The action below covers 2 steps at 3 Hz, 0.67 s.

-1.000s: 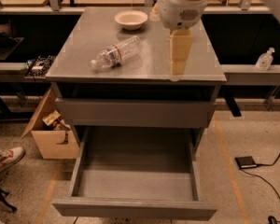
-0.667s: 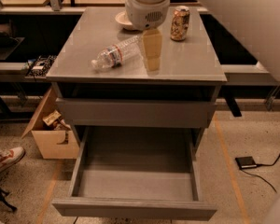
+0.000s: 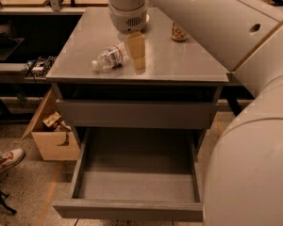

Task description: Place water bottle into middle drawer

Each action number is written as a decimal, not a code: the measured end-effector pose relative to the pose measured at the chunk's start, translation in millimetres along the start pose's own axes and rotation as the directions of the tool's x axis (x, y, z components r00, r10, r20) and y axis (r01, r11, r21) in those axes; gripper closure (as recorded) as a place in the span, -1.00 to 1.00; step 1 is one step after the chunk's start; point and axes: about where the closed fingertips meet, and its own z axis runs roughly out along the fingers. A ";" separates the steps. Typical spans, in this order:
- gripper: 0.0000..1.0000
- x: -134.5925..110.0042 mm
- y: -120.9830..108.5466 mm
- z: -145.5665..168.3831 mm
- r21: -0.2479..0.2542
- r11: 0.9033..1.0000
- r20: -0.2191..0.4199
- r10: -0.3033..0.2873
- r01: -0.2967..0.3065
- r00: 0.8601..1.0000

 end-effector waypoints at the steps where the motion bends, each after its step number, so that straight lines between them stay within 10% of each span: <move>1: -1.00 -1.4 -10.4 14.7 -0.002 1.000 0.031 -0.006 0.006 1.000; 2: -1.00 3.9 -27.2 42.3 -0.030 0.999 0.073 -0.024 0.026 0.997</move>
Offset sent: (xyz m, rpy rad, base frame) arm 0.0761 0.0038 -0.0509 0.0704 0.1144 0.0783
